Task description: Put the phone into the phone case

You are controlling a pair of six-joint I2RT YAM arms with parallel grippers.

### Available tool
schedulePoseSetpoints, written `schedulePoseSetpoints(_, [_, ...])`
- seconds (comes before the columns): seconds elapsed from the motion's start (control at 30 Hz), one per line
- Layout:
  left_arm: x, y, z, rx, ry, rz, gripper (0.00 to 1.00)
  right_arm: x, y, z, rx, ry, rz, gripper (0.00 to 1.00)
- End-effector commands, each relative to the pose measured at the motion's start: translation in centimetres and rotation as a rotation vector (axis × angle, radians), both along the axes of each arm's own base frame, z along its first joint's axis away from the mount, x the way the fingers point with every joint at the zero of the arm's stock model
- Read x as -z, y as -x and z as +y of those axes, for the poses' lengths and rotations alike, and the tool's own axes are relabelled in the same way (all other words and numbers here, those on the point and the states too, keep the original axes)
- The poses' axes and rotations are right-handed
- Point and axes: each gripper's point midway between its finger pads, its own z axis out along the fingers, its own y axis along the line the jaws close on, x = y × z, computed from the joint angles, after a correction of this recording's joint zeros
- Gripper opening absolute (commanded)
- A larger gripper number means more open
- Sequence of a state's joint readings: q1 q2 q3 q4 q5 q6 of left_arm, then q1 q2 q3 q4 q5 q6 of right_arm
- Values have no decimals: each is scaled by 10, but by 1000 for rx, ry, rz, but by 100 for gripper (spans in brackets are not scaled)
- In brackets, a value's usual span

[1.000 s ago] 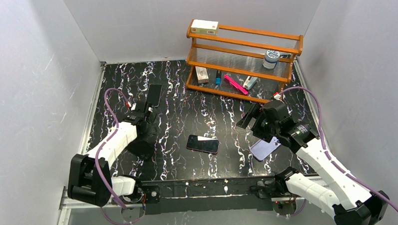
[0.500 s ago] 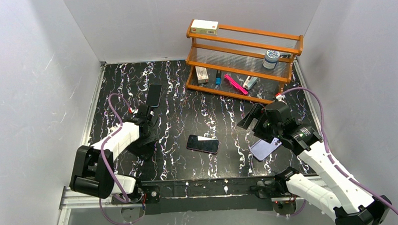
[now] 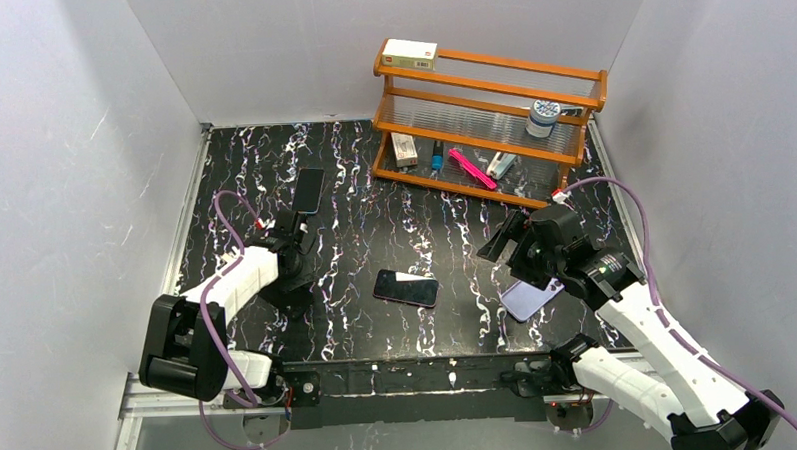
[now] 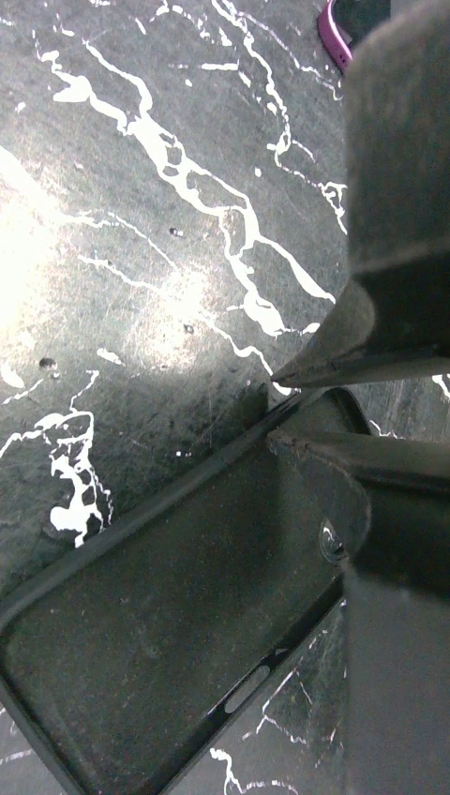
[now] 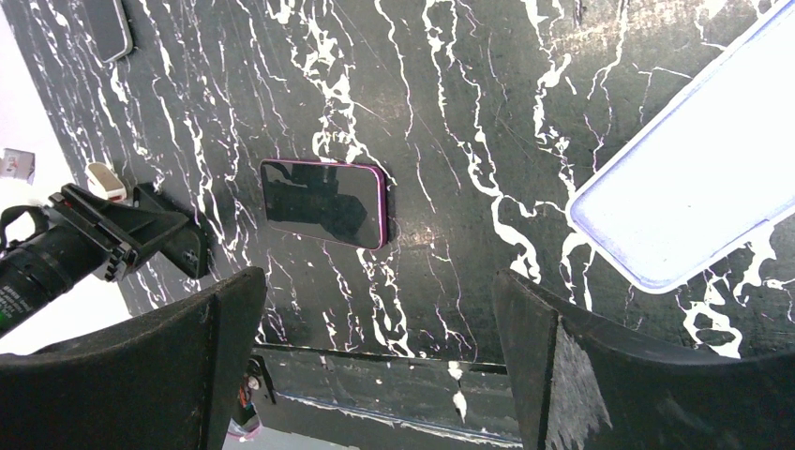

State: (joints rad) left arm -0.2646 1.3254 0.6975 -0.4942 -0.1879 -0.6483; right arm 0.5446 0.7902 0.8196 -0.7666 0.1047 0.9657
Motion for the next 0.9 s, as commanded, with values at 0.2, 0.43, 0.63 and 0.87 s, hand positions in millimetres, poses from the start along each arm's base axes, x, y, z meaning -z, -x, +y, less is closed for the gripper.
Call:
schedulePoseSetpoints(0.2, [1, 8, -23, -75, 153, 13, 4, 10, 5, -6, 17, 39, 47, 98])
schedulePoseSetpoints(0.43, [-9, -1, -37, -246, 280, -61, 0, 12, 10, -10, 18, 48, 58, 98])
schedulePoseSetpoints(0.63, [-12, -21, -52, -420, 422, -118, 0, 4, 11, -10, 26, 23, 29, 98])
schedulePoseSetpoints(0.87, [-15, -44, -56, -609, 516, -179, 0, 1, 11, -6, 19, 1, 26, 99])
